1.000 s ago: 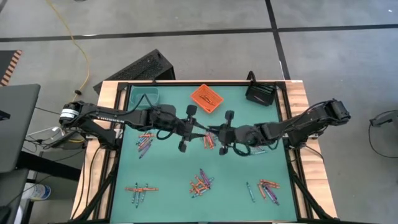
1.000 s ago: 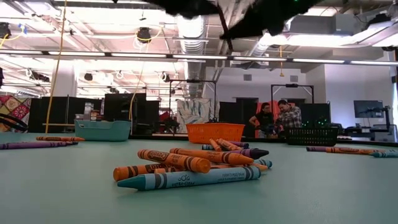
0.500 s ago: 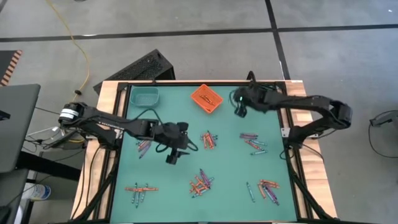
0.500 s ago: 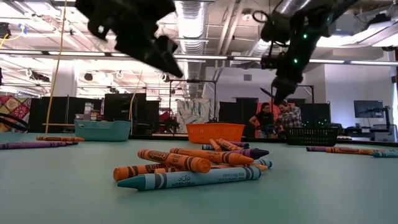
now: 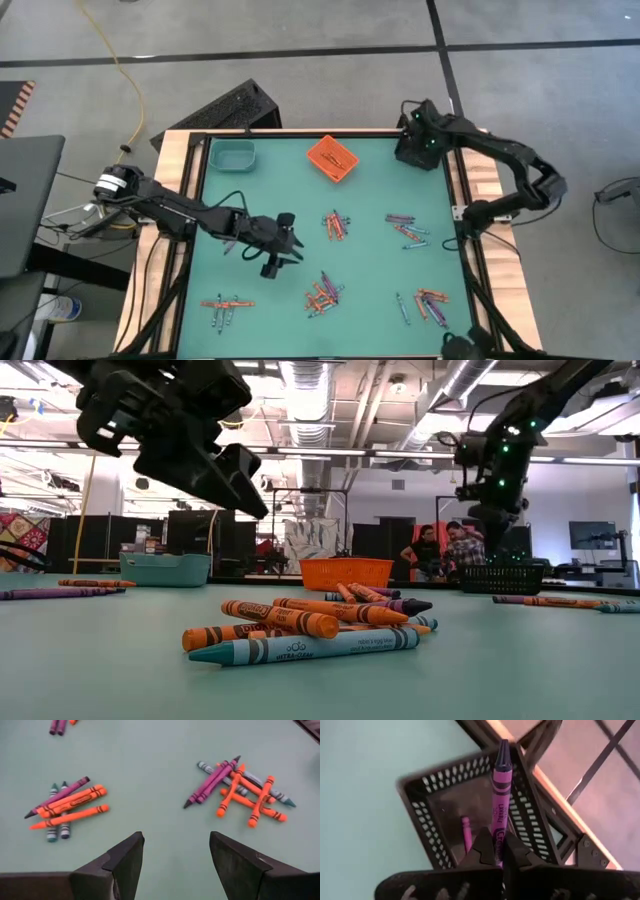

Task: Sort crayons
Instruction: Put the violet crayon into the black bin, then put the orange crayon into the orange bin

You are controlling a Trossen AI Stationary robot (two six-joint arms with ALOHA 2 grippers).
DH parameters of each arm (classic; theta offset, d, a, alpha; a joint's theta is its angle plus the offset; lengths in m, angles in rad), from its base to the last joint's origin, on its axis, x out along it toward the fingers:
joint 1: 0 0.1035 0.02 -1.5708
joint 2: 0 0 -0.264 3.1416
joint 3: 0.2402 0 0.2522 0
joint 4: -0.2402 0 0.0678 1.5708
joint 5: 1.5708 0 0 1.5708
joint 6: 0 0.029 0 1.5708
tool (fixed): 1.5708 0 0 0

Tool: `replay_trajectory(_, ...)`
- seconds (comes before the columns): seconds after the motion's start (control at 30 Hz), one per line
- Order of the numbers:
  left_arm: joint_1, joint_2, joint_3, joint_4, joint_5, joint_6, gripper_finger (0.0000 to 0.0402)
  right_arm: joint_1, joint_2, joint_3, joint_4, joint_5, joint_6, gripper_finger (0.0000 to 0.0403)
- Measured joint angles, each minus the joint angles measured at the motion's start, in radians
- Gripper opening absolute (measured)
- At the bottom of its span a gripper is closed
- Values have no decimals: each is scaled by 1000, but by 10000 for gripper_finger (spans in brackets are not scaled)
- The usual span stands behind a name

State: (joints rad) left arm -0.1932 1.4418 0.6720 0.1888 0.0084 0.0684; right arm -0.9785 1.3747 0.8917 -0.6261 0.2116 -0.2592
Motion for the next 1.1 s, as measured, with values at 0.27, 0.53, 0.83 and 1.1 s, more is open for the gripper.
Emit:
replay_trajectory(0.27,-17,0,-1,14,-24,-23,217,-46,125,-1,-2,-1,-34,4)
replay_trajectory(0.53,-35,0,-1,11,-24,-32,217,-23,185,9,12,28,-59,32)
replay_trajectory(0.83,-35,0,-1,8,-50,-27,217,-23,116,9,-4,106,-49,109)
replay_trajectory(1.1,-35,0,-1,-27,-50,-37,217,4,-25,9,-63,80,-27,118)
